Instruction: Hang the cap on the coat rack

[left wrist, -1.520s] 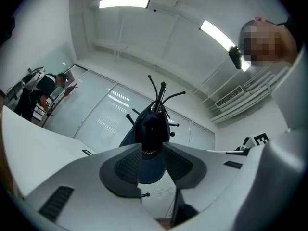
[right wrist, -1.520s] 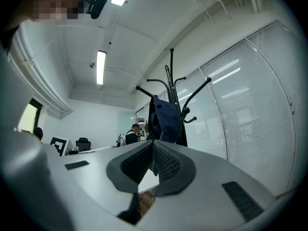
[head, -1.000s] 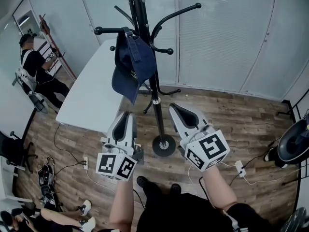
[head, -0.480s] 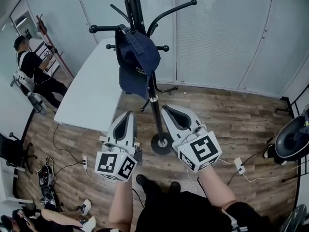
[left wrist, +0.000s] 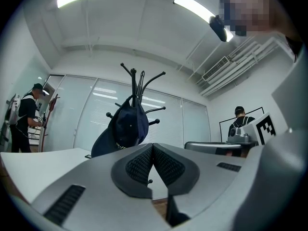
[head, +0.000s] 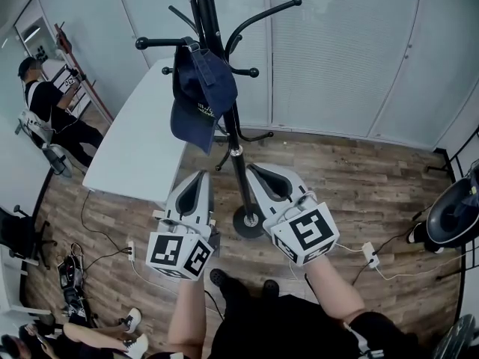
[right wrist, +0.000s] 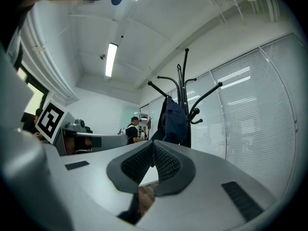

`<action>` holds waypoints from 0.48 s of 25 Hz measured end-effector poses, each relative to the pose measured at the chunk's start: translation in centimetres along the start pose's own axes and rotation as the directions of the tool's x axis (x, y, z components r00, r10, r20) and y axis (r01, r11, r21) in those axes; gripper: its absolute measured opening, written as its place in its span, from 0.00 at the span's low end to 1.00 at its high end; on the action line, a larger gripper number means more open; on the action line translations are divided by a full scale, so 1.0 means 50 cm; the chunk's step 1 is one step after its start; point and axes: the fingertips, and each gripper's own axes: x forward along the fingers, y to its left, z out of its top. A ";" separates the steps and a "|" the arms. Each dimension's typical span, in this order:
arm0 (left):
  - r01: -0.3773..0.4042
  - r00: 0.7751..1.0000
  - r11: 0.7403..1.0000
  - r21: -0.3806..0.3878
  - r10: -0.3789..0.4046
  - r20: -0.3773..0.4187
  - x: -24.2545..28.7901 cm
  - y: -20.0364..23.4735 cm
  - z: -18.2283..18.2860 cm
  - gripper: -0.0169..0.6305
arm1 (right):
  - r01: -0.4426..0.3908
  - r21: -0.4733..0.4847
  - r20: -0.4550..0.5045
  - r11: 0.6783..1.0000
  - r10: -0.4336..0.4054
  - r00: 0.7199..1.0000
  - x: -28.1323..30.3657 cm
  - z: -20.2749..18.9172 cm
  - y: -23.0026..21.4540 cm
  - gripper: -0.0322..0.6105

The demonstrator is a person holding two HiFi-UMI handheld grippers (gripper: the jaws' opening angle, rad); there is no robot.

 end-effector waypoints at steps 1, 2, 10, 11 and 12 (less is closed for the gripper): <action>0.003 1.000 1.000 0.001 -0.003 -0.002 0.001 -0.001 -0.001 0.05 | -0.003 -0.006 -0.004 1.000 0.002 1.000 0.000 -0.001 0.001 0.10; 0.006 1.000 1.000 0.003 -0.006 -0.004 0.002 -0.002 -0.002 0.05 | -0.004 -0.010 -0.006 1.000 0.003 1.000 0.000 -0.001 0.002 0.10; 0.017 1.000 1.000 0.000 -0.017 -0.012 0.000 -0.010 -0.010 0.05 | 0.015 -0.011 -0.009 1.000 -0.015 1.000 -0.009 -0.007 -0.001 0.10; 0.019 1.000 1.000 0.000 -0.019 -0.012 -0.002 -0.011 -0.010 0.05 | 0.014 -0.011 -0.010 1.000 -0.014 1.000 -0.010 -0.007 0.001 0.10; 0.021 1.000 1.000 0.002 -0.021 -0.014 -0.002 -0.012 -0.011 0.05 | 0.013 -0.012 -0.010 1.000 -0.013 1.000 -0.011 -0.007 0.002 0.10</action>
